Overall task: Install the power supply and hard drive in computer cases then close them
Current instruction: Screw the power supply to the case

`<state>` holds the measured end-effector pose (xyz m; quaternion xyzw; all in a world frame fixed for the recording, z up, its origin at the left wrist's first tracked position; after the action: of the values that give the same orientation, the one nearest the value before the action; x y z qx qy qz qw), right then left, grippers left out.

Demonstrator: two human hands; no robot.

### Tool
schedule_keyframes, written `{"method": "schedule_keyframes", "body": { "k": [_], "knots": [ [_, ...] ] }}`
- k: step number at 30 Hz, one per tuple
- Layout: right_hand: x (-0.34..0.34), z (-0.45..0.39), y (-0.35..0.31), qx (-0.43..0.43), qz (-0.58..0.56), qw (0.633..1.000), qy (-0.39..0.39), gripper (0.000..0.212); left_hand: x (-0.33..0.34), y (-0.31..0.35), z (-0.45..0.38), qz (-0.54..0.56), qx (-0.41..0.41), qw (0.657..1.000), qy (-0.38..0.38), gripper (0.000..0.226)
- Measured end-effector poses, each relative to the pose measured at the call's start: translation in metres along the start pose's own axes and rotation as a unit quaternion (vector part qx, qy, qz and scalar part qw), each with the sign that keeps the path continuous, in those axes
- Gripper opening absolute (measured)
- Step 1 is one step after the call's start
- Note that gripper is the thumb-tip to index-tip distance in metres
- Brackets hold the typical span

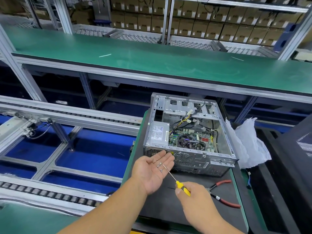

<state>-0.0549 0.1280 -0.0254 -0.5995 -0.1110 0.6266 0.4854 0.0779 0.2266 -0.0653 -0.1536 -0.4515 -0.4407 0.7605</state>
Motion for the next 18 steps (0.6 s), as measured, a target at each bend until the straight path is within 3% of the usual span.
{"method": "schedule_keyframes", "body": {
  "k": [7, 13, 18],
  "knots": [
    [-0.004, 0.002, -0.005, -0.005, 0.000, 1.000, 0.012, 0.036, 0.007, -0.003, 0.007, -0.058, 0.002, 0.998, -0.015, 0.051],
    [-0.007, 0.002, -0.004, -0.004, -0.023, 1.000, 0.018, 0.031, 0.001, -0.002, 0.012, -0.226, 0.019, 0.974, 0.026, 0.027],
    [-0.008, 0.002, -0.001, 0.002, -0.029, 0.999, 0.023, 0.029, -0.003, 0.001, 0.012, -0.261, 0.049, 0.964, 0.036, 0.019]
  ]
}}
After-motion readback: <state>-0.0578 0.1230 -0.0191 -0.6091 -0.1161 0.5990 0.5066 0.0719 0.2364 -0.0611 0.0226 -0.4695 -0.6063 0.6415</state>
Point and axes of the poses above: each hand's wrist, its own z-axis away from the middle knuckle, its own x-axis out of the palm, y = z × x, the point moved 7 cm from there along -z, towards the middle knuckle, and after that the axes turned 2 degrees about z, right-handed, at the moved point
